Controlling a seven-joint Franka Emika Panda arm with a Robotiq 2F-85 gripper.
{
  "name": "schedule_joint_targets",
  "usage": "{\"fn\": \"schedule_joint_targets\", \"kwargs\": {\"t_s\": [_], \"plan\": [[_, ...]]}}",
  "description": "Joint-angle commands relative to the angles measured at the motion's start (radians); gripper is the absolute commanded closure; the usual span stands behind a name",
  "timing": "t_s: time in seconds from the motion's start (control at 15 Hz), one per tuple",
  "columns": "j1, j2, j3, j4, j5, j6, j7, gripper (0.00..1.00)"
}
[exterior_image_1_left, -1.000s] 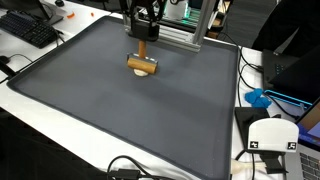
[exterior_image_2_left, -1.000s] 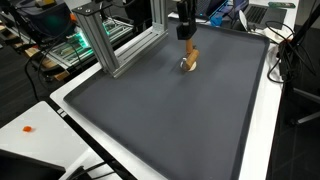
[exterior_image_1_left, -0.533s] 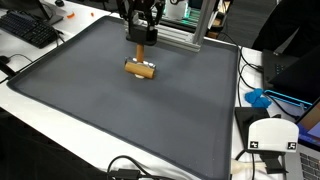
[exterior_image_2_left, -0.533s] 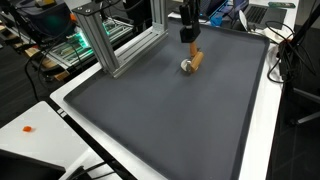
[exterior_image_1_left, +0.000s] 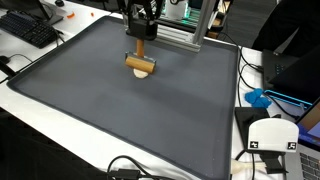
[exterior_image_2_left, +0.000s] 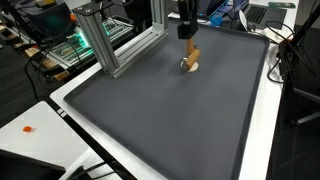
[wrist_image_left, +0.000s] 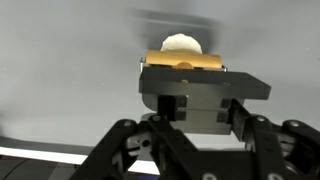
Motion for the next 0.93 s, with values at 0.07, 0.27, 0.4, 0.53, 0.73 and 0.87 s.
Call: {"fn": "schedule_joint_targets", "kwargs": {"t_s": [0.07,0.27,0.4,0.53,0.73,0.87], "plan": [[0.002,-0.037,-0.004,-0.03,0.0,-0.037,0.007,0.65],[0.001,-0.032,-0.005,-0.054,-0.004,-0.031,0.005,0.65],[-0.002,-0.035,-0.008,-0.067,-0.01,-0.037,0.006,0.65],[-0.003,-0.046,-0.008,-0.078,-0.004,-0.057,-0.003,0.65],[-0.001,-0.058,-0.007,-0.082,0.008,-0.097,-0.017,0.65],[0.0,-0.054,-0.006,-0.08,0.01,-0.118,-0.022,0.65]]}}
